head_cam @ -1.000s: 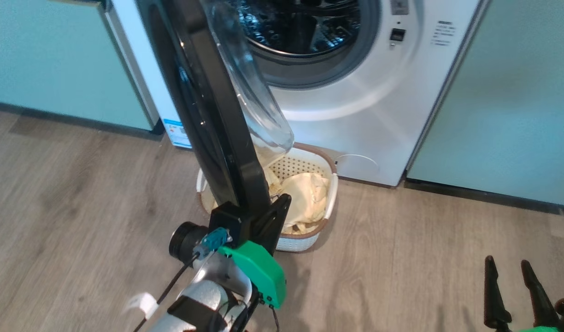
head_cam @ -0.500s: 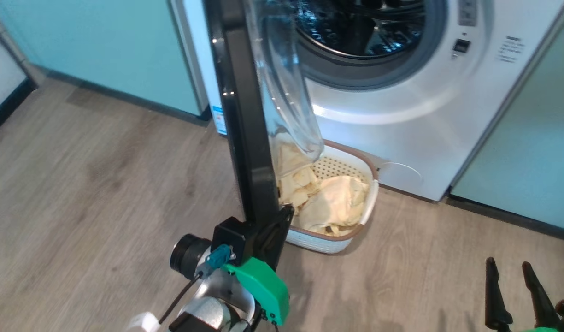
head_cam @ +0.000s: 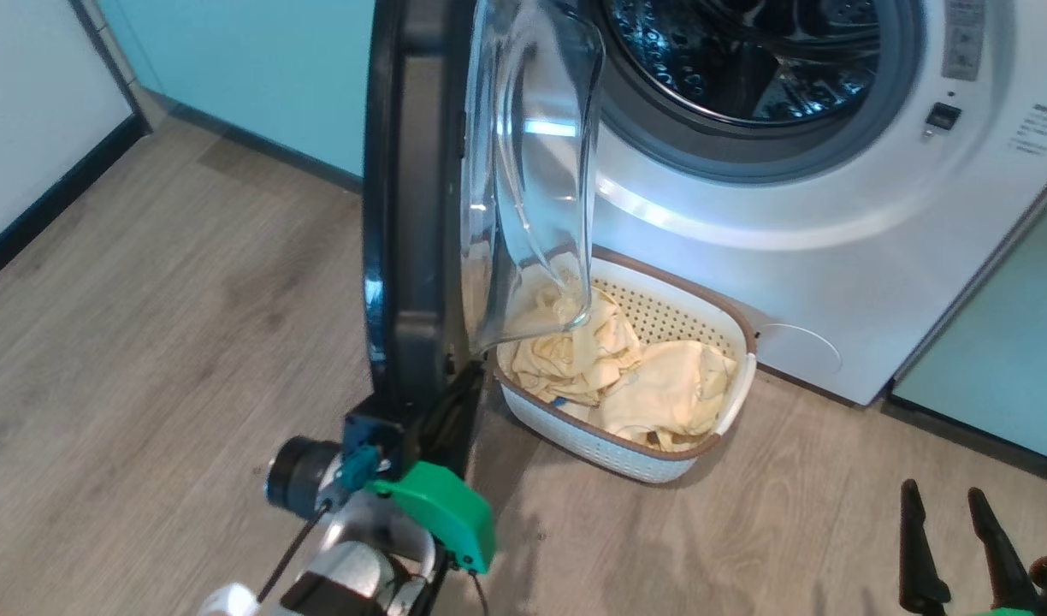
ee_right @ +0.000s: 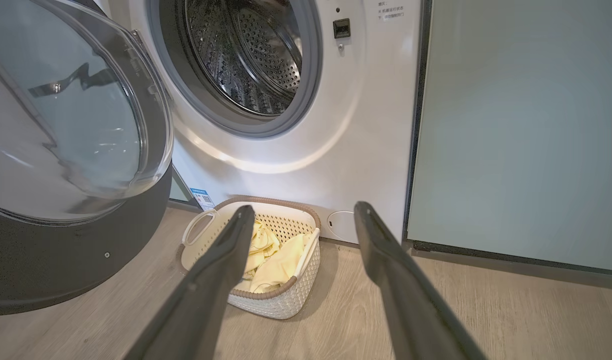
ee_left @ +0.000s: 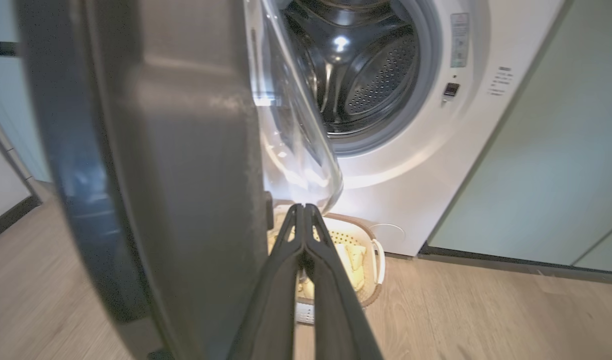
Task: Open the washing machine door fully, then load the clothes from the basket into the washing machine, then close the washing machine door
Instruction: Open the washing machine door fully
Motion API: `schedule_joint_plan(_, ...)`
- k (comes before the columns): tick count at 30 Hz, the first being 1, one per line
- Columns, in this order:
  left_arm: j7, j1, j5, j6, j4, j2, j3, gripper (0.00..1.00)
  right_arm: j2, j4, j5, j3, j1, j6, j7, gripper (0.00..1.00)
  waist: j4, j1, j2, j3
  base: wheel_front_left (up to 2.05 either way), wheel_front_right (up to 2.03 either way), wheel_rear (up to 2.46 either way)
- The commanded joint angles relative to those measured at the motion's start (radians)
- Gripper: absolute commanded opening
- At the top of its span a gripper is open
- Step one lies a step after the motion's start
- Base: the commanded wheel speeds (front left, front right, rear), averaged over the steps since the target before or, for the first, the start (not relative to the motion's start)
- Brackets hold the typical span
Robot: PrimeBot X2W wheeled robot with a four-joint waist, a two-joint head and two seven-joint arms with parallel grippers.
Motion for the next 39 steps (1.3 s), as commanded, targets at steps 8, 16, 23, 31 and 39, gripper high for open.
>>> schedule_joint_plan(8,-0.044,0.004,-0.010,0.041,-0.022,0.046,0.106,0.00,-0.011,-0.022,0.002,0.020,-0.035,-0.003,-0.007,1.00,0.051,0.0000,-0.0001,-0.006,0.00,0.00,0.00)
schedule_joint_plan(16,-0.123,-0.015,-0.030,0.038,0.068,0.090,0.180,0.00,-0.011,-0.020,-0.004,0.019,-0.030,-0.003,-0.007,1.00,0.076,0.0000,-0.0001,-0.009,0.00,0.00,0.00)
schedule_joint_plan(23,-0.191,-0.076,-0.042,-0.001,0.205,0.133,0.222,0.00,-0.011,-0.020,-0.015,0.022,-0.031,-0.003,-0.007,1.00,0.069,0.0000,-0.0001,0.002,0.00,0.00,0.00)
schedule_joint_plan(31,-0.234,-0.166,-0.058,-0.059,0.374,0.142,0.263,0.00,-0.011,-0.026,-0.043,0.009,-0.031,-0.003,-0.007,1.00,0.054,0.0000,-0.0001,0.033,0.00,0.00,0.00)
schedule_joint_plan(39,-0.239,-0.240,-0.030,-0.100,0.479,0.150,0.360,0.00,-0.014,-0.036,-0.068,-0.005,-0.037,-0.003,-0.007,1.00,0.038,0.0000,-0.0001,0.074,0.00,0.00,0.00)
